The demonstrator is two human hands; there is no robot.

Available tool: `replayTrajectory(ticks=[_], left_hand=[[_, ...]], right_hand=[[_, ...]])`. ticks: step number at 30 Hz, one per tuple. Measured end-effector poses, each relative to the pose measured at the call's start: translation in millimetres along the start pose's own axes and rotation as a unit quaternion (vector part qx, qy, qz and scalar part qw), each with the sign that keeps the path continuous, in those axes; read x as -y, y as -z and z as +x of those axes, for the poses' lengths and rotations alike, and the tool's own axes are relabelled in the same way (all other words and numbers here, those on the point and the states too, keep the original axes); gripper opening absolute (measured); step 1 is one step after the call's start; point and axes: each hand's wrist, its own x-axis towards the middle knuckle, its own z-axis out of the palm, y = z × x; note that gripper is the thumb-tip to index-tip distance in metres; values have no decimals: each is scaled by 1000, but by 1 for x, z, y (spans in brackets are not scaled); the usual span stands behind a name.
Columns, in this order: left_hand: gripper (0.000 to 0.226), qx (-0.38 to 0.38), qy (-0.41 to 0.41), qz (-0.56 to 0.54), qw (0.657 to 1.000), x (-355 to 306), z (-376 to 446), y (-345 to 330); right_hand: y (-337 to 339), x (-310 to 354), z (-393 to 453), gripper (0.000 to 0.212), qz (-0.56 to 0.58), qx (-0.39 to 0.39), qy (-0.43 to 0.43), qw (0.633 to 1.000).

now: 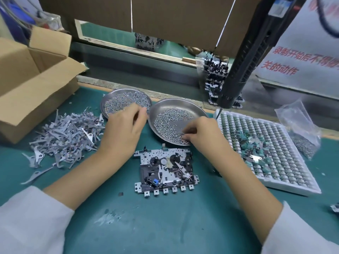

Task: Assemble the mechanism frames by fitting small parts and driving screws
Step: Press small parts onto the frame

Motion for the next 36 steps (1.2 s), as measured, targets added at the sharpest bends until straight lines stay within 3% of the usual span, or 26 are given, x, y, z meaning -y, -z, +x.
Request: replayTrajectory(ticks=[4, 11, 14, 18, 20, 36], left_hand=[[7, 25, 29, -123, 992, -19, -12, 0], [5, 51, 61, -210, 974, -25, -23, -5], [7, 44, 41, -202, 978, -26, -26, -7], [10, 27, 8, -181, 983, -28, -30, -9], [10, 17, -13, -166, 986, -29, -31, -10], [17, -42, -111, -193, 974, -27, -33, -13]], right_hand=[[-9, -2, -4, 16, 42, -61, -4, 997], [-11, -3, -17, 14, 180, -153, 27, 971], [-7, 2, -28, 25, 361, -132, 9, 923], [-4, 10, -41, 25, 589, -82, -39, 803], [-5, 14, -45, 23, 637, -45, -50, 768], [0, 19, -49, 18, 734, 77, -116, 665]])
